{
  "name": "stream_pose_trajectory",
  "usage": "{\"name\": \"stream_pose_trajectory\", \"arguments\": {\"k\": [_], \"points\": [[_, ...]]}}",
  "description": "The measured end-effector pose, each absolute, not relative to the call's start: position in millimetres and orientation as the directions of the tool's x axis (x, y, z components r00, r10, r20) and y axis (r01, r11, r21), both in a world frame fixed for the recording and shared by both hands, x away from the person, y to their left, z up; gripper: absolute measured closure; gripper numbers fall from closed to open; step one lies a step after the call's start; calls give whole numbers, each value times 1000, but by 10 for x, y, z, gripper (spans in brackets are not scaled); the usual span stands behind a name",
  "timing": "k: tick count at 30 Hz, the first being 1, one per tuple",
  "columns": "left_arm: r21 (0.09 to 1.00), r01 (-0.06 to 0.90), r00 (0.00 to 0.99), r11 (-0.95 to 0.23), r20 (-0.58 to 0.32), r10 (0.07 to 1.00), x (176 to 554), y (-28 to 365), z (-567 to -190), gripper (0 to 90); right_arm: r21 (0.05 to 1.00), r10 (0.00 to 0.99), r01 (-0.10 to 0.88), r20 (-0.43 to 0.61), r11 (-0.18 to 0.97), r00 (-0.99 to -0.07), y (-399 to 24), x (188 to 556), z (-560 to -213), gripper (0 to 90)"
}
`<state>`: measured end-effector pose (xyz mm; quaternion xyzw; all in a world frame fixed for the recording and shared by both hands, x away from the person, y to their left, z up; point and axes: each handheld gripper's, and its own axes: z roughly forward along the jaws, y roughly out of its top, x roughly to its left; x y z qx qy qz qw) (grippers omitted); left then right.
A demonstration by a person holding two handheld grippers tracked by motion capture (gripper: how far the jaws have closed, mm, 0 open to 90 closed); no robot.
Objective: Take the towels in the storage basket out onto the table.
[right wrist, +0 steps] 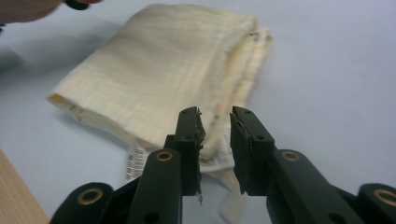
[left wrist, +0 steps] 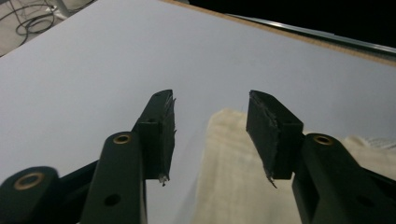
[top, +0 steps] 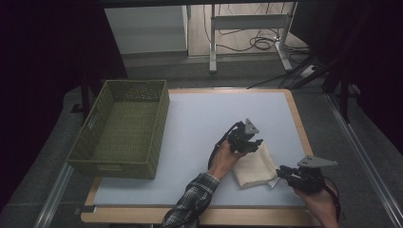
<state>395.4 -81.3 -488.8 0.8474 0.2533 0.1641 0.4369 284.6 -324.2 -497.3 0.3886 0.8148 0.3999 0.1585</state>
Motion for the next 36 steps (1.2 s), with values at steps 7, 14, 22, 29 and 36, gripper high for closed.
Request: {"name": "stream_pose_trajectory", "arguments": {"k": [7, 14, 22, 29, 36], "points": [[814, 317, 791, -487, 56, 609, 3930, -546, -4938, 448, 780, 772, 500, 34, 376, -634, -3231, 2946, -4882, 697], [818, 350, 762, -457, 35, 646, 3889, -242, -5006, 386, 769, 764, 497, 19, 401, -645, -2919, 3245, -4910, 694], [827, 384, 740, -411, -9, 673, 3831, 67, -5068, 367, 708, 790, 538, -46, 458, -612, -2724, 3529, -5129, 804], [833, 383, 742, -399, -21, 670, 3806, 88, -5052, 367, 752, 793, 503, -43, 426, -608, -2772, 3416, -4995, 886], [832, 368, 762, -416, -12, 648, 3770, -46, -5031, 367, 735, 806, 538, -20, 414, -592, -2888, 3475, -5042, 878]]}}
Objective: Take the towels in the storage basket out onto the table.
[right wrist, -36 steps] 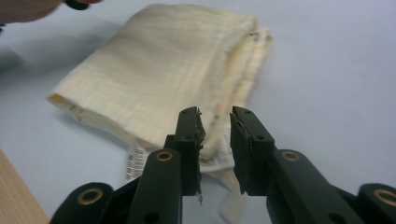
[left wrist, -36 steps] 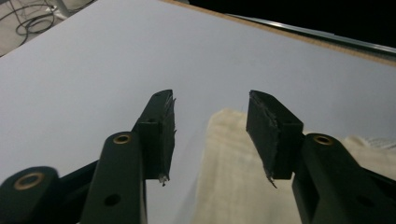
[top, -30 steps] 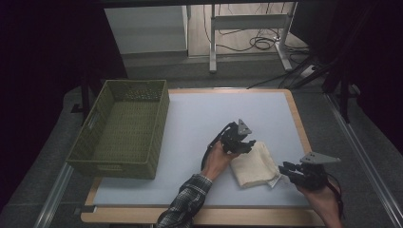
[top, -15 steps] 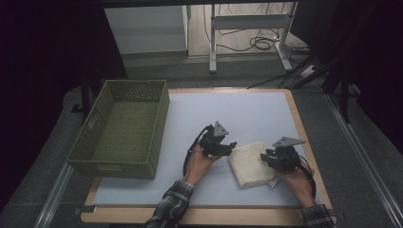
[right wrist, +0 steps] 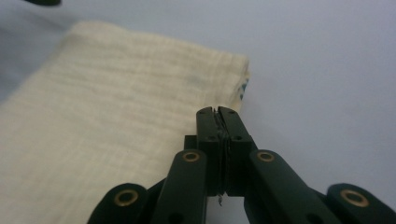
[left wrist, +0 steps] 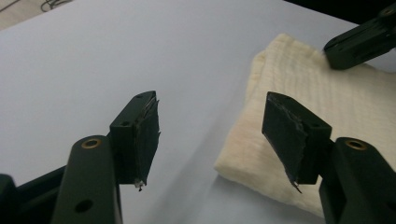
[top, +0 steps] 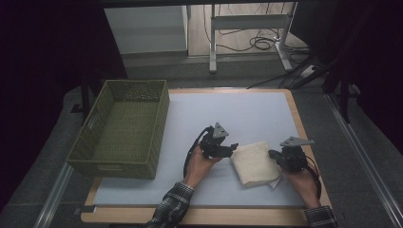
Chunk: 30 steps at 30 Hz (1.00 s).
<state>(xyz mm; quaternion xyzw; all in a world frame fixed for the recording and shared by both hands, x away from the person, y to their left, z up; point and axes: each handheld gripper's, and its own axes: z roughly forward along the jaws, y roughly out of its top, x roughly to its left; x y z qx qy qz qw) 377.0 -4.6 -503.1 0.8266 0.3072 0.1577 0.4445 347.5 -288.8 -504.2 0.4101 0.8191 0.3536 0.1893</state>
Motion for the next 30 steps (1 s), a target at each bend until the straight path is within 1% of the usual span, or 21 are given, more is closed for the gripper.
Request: {"name": "stream_pose_trajectory", "arguments": {"k": [2, 4, 8, 11, 17, 23, 26, 29, 30], "points": [[824, 369, 763, -430, -4, 646, 3767, -65, -5044, 367, 726, 809, 545, -25, 419, -588, -2899, 3487, -5111, 842], [821, 373, 764, -433, -6, 646, 3769, -59, -5053, 369, 740, 813, 539, -17, 402, -582, -2922, 3459, -5096, 779], [820, 377, 763, -430, -12, 646, 3750, -28, -5059, 372, 759, 811, 520, -19, 393, -585, -2978, 3324, -4962, 743], [819, 382, 763, -429, -17, 646, 3717, -5, -5089, 375, 759, 799, 509, -24, 406, -601, -3004, 3165, -4909, 699], [800, 421, 759, -427, -53, 649, 3751, -23, -5221, 410, 732, 790, 521, -38, 439, -612, -3037, 2984, -5009, 643], [761, 444, 752, -474, -27, 659, 3823, -104, -5350, 414, 704, 789, 567, 15, 428, -614, -3085, 2967, -5171, 578], [756, 454, 750, -471, -40, 660, 3841, -102, -5370, 415, 703, 789, 576, 36, 416, -613, -3110, 2953, -5184, 566], [745, 486, 749, -458, -85, 657, 3883, -85, -5377, 418, 711, 788, 581, 62, 396, -613, -3141, 2956, -5208, 569], [743, 488, 749, -458, -87, 657, 3883, -88, -5378, 419, 713, 788, 582, 68, 391, -612, -3148, 2955, -5213, 570]]}}
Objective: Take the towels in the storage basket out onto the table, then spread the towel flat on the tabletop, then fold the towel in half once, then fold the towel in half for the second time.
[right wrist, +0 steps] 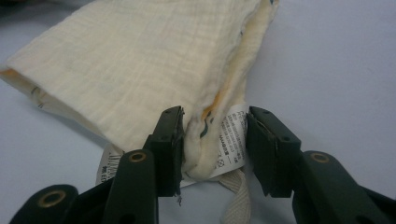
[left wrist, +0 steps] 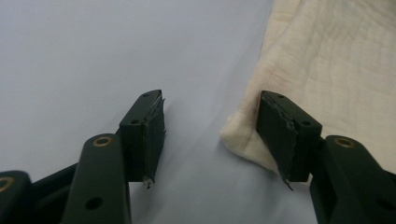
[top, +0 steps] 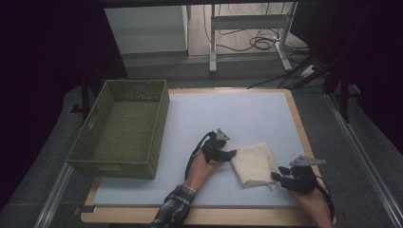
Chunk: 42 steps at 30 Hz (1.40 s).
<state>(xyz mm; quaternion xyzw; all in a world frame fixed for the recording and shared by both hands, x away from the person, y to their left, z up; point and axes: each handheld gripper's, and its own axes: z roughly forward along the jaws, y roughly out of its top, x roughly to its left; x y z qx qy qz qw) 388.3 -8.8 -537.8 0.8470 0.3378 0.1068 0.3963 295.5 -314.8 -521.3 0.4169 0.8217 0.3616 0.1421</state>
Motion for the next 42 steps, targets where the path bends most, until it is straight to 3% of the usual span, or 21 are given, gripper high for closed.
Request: {"name": "stream_pose_trajectory", "arguments": {"k": [4, 7, 9, 11, 17, 42], "points": [[745, 496, 751, -445, -111, 651, 3852, -104, -5377, 521, 705, 792, 599, 88, 380, -605, -3141, 2967, -5207, 645], [739, 505, 759, -446, -134, 637, 3845, -114, -5368, 644, 692, 774, 621, 141, 369, -617, -3139, 2988, -5202, 781], [737, 512, 772, -441, -170, 613, 3839, -130, -5368, 772, 690, 773, 631, 164, 355, -614, -3151, 2996, -5208, 797], [738, 499, 780, -454, -154, 607, 3826, -147, -5361, 821, 692, 774, 644, 197, 325, -602, -3167, 3001, -5220, 806], [754, 466, 785, -463, -112, 609, 3787, -155, -5292, 860, 706, 778, 637, 197, 309, -596, -3166, 2983, -5197, 819], [798, 404, 774, -447, -38, 632, 3725, 146, -4918, 853, 763, 719, 554, 176, 332, -673, -2878, 2991, -4913, 817]]}}
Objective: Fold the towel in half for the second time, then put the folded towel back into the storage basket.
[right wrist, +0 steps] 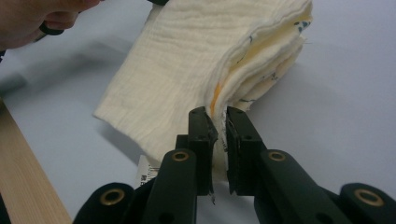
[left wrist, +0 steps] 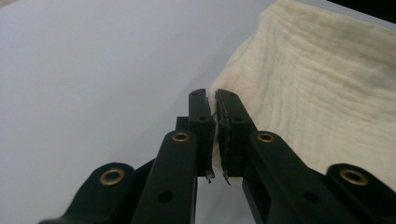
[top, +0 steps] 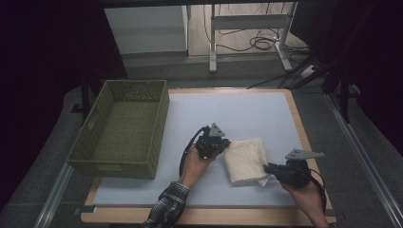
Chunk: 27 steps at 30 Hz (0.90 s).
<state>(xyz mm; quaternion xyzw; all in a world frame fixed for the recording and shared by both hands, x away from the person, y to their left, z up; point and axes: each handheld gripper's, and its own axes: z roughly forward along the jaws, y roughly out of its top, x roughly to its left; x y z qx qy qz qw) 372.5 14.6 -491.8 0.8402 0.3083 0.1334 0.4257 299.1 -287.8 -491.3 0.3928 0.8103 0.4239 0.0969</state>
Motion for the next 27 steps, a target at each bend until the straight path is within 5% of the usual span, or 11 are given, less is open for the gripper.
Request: {"name": "stream_pose_trajectory", "arguments": {"k": [27], "points": [[801, 406, 732, -441, 4, 681, 3724, 534, -4663, 848, 778, 674, 511, 156, 367, -722, -2460, 3133, -4741, 815]]}}
